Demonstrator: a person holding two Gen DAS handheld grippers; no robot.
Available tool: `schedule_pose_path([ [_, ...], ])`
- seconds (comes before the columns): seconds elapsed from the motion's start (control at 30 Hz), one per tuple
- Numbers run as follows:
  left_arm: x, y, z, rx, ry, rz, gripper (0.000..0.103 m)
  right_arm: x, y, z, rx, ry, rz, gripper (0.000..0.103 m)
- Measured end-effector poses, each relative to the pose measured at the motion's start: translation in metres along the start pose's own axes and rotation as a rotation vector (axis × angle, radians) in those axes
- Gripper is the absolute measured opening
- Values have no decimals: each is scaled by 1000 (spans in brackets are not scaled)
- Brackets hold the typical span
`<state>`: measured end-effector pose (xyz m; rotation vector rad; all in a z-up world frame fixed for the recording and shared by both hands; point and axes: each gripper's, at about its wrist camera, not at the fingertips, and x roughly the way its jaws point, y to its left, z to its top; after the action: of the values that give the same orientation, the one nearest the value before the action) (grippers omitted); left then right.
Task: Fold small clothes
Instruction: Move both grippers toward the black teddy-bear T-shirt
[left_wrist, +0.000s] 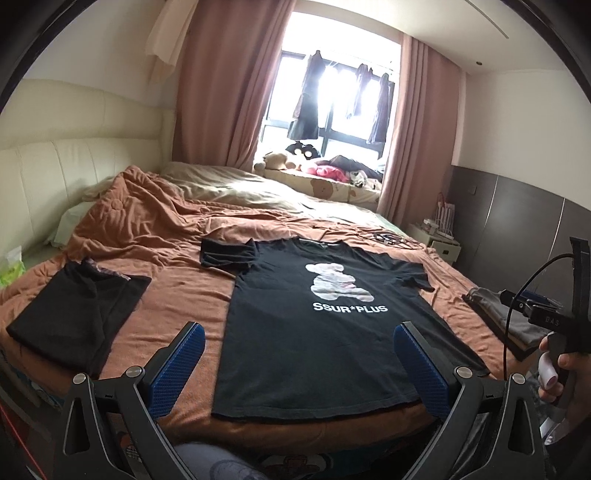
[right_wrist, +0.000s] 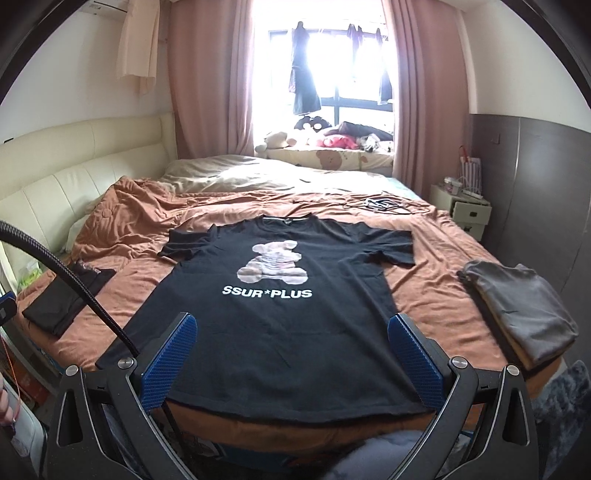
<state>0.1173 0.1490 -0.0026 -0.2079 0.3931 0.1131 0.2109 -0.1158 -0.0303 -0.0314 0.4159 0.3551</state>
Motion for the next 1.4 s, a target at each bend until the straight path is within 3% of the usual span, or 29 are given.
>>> schedule_pose_path([
  [0.57,105,58,21,-75,105,68,103,129,4,47,-4,72,88,103],
  [0.9,163,97,56,-107,108,88,102,193,4,70,34,95,206,99],
  [1.0,184,109,70,-107,120,89,100,213,2,76,41,94,214,99],
  [1.1,208,121,82,-111,149,90,90,233,6,84,29,88,215,99],
  [1.2,233,133,92,-112,166,90,89,256,11,92,38,88,239,98],
  [1.3,261,146,102,-115,190,88,85,285,18,100,58,103,269,89],
  [1.4,292,160,110,-127,228,120,76,316,24,109,73,126,298,84],
])
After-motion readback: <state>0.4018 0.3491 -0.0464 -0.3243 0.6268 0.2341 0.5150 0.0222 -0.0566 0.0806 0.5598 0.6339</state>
